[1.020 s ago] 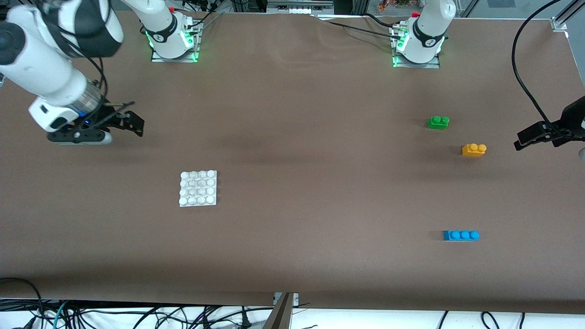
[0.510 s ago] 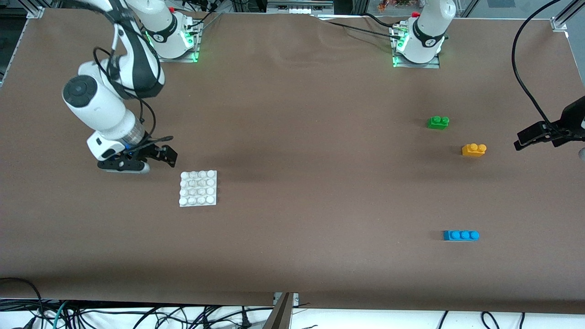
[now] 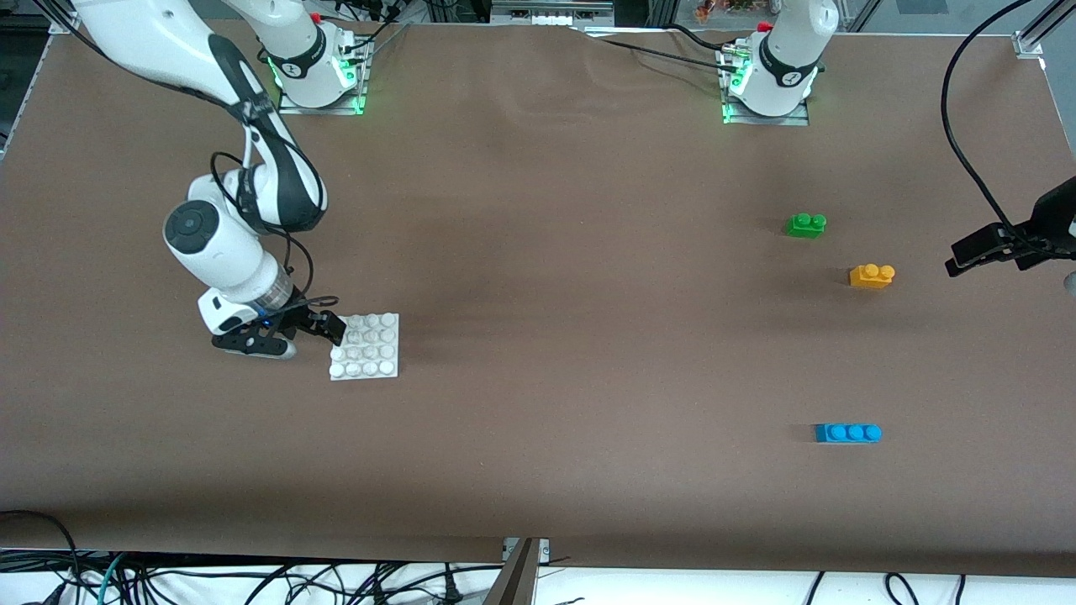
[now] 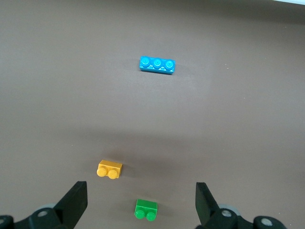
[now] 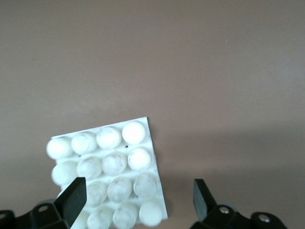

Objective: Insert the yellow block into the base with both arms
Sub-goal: 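Move the right gripper down onto the white base plate, then grasp the edge of the white base plate with the right gripper, then slide the white base plate toward the table middle with the right gripper, then release the plate and retract the right gripper while the left gripper reaches, then lower the left gripper over the yellow block and close on it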

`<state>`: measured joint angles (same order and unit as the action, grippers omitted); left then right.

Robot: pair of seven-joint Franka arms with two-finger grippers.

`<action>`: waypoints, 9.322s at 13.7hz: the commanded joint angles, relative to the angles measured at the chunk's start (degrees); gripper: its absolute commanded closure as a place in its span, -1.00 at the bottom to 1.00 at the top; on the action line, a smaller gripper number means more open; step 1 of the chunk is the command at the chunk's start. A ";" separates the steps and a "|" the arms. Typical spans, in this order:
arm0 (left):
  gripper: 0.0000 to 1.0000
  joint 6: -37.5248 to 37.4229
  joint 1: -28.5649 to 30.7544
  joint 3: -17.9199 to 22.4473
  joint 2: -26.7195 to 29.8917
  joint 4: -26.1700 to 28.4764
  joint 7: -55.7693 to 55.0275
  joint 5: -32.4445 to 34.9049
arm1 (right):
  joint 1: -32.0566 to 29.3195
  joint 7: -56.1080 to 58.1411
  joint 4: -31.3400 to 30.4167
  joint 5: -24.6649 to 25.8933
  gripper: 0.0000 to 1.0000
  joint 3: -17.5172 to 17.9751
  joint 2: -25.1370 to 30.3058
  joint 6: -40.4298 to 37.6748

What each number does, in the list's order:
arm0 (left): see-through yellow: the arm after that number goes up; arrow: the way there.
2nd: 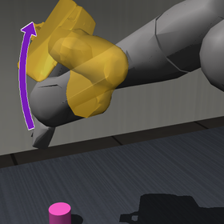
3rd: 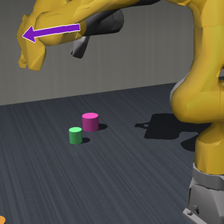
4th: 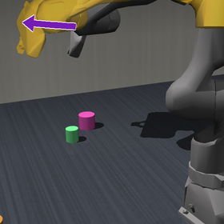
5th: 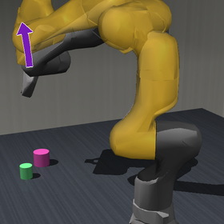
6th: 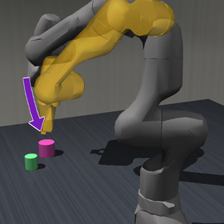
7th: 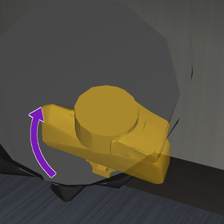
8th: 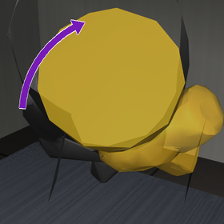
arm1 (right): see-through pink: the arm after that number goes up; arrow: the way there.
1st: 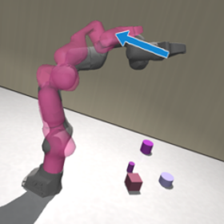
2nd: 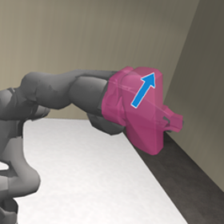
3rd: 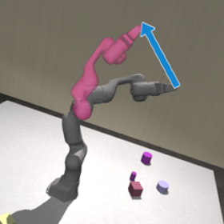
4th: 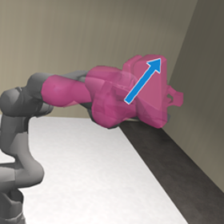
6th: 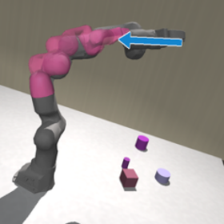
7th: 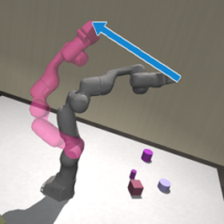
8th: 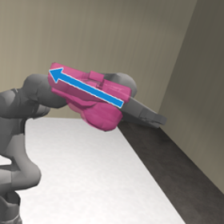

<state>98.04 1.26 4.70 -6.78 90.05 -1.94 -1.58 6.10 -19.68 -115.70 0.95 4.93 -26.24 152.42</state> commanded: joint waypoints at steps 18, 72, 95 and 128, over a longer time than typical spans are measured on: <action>-1.00 -0.83 -0.12 -0.13 0.01 -0.49 -0.34 1.23 | -1.00 -0.89 1.45 0.81 -0.67 2.19 -7.42 6.48; -1.00 -1.44 -0.47 -0.31 0.10 -0.58 -0.25 0.70 | 36.62 -31.73 35.54 0.63 -0.41 0.09 -32.74 17.30; -1.00 0.67 -0.04 -13.14 -4.12 -0.67 -2.28 -1.32 | -6.54 16.48 30.19 -1.13 -0.97 2.21 27.38 -66.54; -1.00 29.75 20.01 -12.70 0.90 37.92 12.66 2.37 | -6.54 19.51 30.89 3.18 -0.98 1.66 26.07 -67.43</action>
<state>125.84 21.11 -7.46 -4.70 127.42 9.49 -0.20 -0.49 -0.94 -85.56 4.00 6.06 0.76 85.04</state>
